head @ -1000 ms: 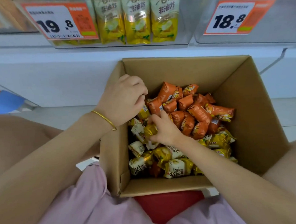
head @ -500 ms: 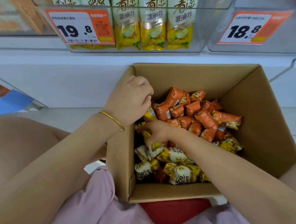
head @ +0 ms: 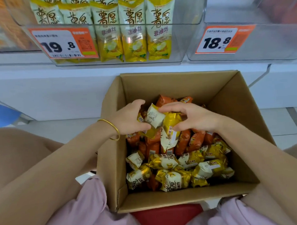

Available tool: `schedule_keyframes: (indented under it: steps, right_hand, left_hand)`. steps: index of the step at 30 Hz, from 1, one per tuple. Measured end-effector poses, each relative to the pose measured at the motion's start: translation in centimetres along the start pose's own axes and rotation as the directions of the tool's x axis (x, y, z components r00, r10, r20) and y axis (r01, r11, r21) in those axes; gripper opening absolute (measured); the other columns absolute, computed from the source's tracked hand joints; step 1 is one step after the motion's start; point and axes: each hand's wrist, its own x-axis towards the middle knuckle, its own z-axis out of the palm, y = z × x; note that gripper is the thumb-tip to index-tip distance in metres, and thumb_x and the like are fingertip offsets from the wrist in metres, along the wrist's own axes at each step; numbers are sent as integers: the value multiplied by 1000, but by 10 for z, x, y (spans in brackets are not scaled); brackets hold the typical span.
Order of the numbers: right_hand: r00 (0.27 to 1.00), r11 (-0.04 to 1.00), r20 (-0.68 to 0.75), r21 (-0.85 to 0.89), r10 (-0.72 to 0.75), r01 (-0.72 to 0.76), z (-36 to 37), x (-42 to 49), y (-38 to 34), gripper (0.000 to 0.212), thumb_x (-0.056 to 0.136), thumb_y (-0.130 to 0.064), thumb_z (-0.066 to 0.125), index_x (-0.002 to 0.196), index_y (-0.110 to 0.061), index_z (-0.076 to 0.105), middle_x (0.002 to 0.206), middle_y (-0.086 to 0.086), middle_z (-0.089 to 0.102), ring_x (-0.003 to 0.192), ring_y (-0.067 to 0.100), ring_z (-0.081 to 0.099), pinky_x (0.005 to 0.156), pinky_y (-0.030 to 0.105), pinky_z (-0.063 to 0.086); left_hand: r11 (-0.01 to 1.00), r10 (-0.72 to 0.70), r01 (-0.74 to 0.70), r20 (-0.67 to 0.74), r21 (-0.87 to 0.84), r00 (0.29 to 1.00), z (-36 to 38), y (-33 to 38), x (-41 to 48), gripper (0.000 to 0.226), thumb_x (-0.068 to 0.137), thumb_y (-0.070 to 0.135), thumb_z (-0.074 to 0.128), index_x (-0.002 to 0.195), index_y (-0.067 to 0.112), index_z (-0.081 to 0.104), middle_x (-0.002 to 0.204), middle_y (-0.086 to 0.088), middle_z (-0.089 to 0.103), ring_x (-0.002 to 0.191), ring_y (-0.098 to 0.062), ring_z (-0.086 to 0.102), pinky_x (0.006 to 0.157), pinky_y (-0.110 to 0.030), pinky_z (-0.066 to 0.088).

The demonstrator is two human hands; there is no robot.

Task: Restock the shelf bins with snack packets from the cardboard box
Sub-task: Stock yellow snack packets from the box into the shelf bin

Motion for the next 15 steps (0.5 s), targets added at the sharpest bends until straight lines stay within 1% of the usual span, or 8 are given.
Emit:
schedule_keyframes:
  steps: [1, 3, 6, 9, 10, 11, 13, 15]
  right_hand:
    - [1000, 997, -16, 82, -12, 13, -6, -5, -3, 63, 81, 1, 69, 134, -29, 53, 140, -19, 43, 126, -6, 42, 99, 8, 35]
    - [998, 972, -55, 231, -43, 55, -13, -12, -6, 62, 78, 3, 70, 132, -25, 55, 139, -15, 47, 121, -1, 51, 94, 15, 44]
    - [994, 920, -75, 378, -84, 107, -15, -14, -4, 66, 73, 1, 66, 133, -23, 54, 137, -6, 53, 120, 13, 56, 95, 28, 50]
    - [989, 849, -93, 508, -118, 149, -11, -13, 1, 65, 73, 5, 63, 132, -18, 53, 134, 0, 56, 119, 20, 57, 94, 35, 51]
    - [986, 809, -109, 564, -123, 163, -10, -12, 3, 63, 72, 6, 63, 131, -16, 53, 131, 2, 57, 117, 22, 58, 93, 36, 52]
    - [984, 764, -129, 620, -125, 178, -9, -11, 4, 61, 73, 7, 64, 129, -13, 54, 127, 4, 58, 114, 23, 59, 92, 37, 52]
    - [980, 664, -160, 720, -122, 200, -7, -9, 9, 56, 73, 2, 74, 124, -12, 57, 118, 8, 62, 106, 24, 61, 88, 35, 52]
    - [978, 579, -175, 788, -115, 210, -5, -8, 12, 58, 68, -16, 83, 121, -11, 60, 112, 10, 65, 103, 24, 64, 84, 34, 53]
  left_hand:
    - [995, -11, 15, 45, -100, 999, 2, 3, 1, 92, 80, 33, 72, 149, 20, 12, 147, -3, 33, 130, -17, 40, 106, -34, 38]
    - [976, 15, -2, 61, -217, 998, 7, 9, 2, 96, 77, 31, 76, 146, 23, 10, 140, 0, 36, 122, -13, 45, 103, -31, 41]
    - [935, 13, -6, 15, -354, 1000, 12, 14, 5, 85, 79, 34, 73, 139, 27, 14, 133, 1, 40, 116, -9, 48, 98, -29, 45]
    - [880, -80, 74, 7, -469, 997, 12, 16, 6, 73, 79, 37, 72, 130, 25, 21, 123, 3, 47, 103, -5, 54, 80, -23, 51]
    - [850, -123, 104, -3, -516, 992, 11, 17, 7, 70, 77, 38, 74, 126, 24, 25, 118, 2, 52, 98, -6, 57, 77, -25, 53]
    - [799, -172, 132, -13, -587, 985, 10, 19, 8, 69, 73, 39, 76, 121, 22, 30, 112, -1, 55, 95, -10, 60, 78, -30, 55]
    - [622, -254, 161, -3, -766, 967, 6, 21, 10, 66, 65, 37, 70, 118, 15, 39, 109, -8, 58, 92, -21, 63, 84, -42, 55]
    - [425, -269, 163, 47, -890, 962, 0, 25, 10, 55, 73, 31, 63, 121, 8, 46, 114, -18, 60, 100, -32, 62, 92, -49, 50]
